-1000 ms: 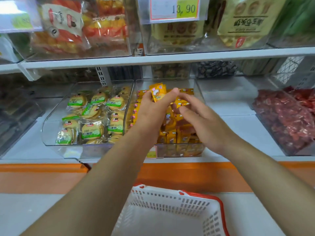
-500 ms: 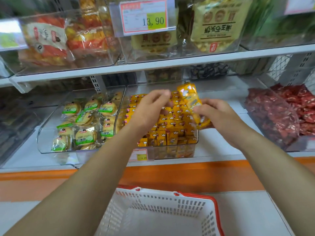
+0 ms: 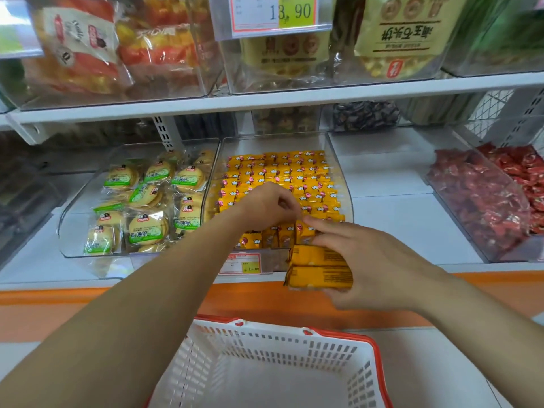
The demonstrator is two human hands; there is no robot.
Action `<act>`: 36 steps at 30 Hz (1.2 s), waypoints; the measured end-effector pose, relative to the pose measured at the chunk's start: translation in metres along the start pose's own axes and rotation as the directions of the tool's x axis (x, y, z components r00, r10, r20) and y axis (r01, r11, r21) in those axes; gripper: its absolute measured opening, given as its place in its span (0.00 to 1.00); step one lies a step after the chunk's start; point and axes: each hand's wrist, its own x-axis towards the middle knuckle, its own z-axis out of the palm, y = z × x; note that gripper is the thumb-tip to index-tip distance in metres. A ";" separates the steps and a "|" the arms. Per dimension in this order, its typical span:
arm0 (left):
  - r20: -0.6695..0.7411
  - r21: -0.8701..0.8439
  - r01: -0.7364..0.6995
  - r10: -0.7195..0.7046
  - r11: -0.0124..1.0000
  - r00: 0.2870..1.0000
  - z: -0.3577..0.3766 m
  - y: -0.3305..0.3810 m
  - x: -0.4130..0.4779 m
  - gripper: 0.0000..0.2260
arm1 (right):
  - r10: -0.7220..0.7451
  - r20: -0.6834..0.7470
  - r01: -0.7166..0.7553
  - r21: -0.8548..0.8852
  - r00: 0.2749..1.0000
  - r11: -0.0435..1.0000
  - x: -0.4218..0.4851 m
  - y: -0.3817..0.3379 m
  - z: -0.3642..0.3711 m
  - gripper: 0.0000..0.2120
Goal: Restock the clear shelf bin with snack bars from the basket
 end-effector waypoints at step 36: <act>-0.095 0.233 0.013 0.009 0.972 0.995 0.001 0.012 -0.004 0.04 | 0.100 -0.026 -0.102 -0.107 0.995 0.989 0.012 -0.001 0.025 0.36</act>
